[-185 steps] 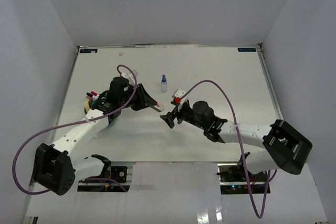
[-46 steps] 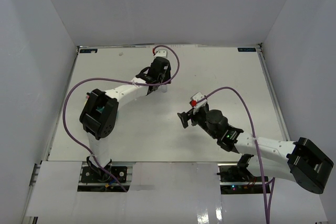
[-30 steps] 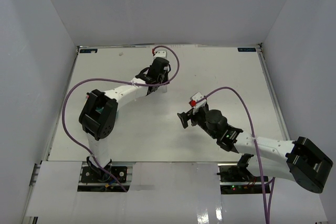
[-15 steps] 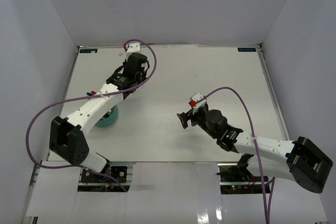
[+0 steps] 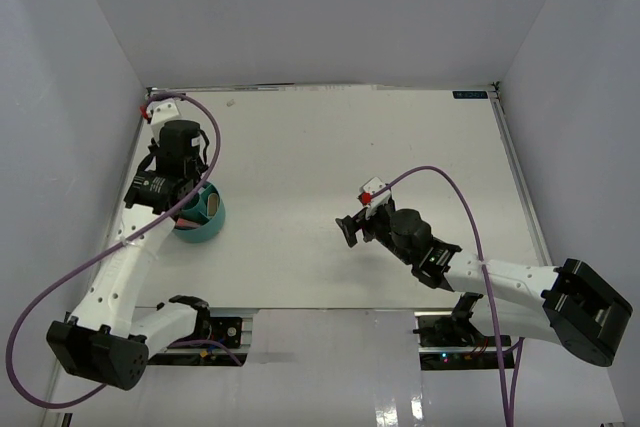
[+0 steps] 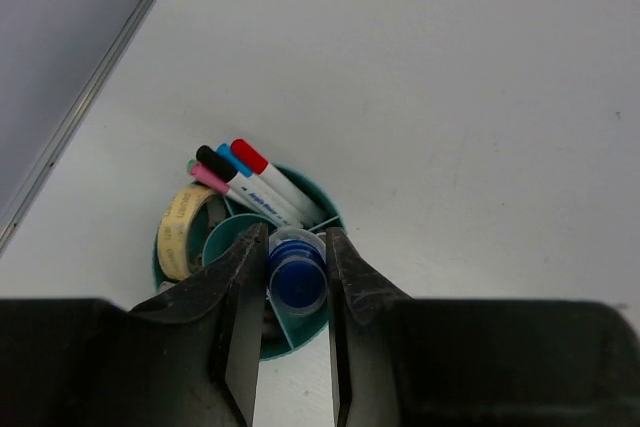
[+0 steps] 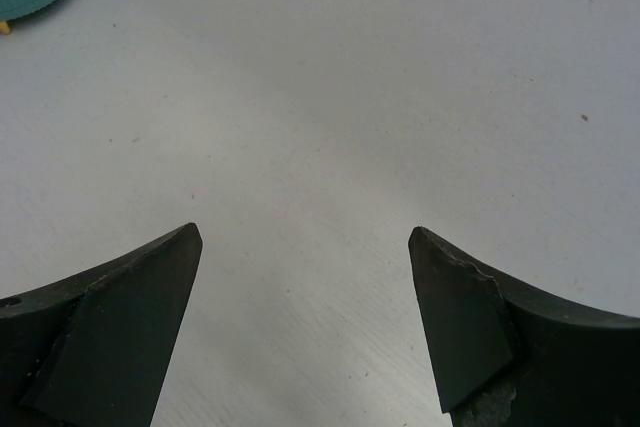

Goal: Sort the stationery into containers
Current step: Place the stationery in the storage box.

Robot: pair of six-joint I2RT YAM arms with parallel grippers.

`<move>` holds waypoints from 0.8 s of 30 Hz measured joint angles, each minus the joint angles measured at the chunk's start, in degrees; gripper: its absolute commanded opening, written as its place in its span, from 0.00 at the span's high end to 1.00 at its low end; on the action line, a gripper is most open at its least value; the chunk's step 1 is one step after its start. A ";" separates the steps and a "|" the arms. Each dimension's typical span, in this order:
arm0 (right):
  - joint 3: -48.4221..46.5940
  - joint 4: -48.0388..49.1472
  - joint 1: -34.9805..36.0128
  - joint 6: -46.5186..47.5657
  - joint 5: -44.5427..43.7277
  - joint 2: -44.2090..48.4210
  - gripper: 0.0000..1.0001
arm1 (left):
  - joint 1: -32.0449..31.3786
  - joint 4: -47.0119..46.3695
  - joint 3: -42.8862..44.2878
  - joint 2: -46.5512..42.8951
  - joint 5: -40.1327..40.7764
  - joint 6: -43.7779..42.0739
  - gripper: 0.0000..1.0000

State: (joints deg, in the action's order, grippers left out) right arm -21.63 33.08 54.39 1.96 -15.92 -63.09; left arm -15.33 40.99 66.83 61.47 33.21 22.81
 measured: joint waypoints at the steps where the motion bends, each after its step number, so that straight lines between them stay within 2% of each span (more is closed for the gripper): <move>1: 0.00 0.00 0.00 0.00 0.00 0.00 0.09 | 0.66 0.90 -0.39 -0.17 -0.04 -0.28 0.88; 11: 0.00 0.00 0.00 -0.02 0.48 -0.39 0.10 | 4.13 2.69 -5.77 -4.00 -0.63 -1.86 0.88; 21: 0.00 0.00 0.00 -0.02 1.11 -0.42 0.10 | 4.81 -4.04 -12.96 -7.58 -0.39 -2.29 0.88; 24: 0.00 0.00 0.00 -0.02 1.11 -0.42 0.10 | 5.46 -5.66 -14.95 -7.58 -0.42 -2.19 0.84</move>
State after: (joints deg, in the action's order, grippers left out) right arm -21.63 33.08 54.39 1.93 -14.81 -63.51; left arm -9.87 35.33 51.88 53.89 32.80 20.62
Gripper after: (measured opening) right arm 0.906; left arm 0.359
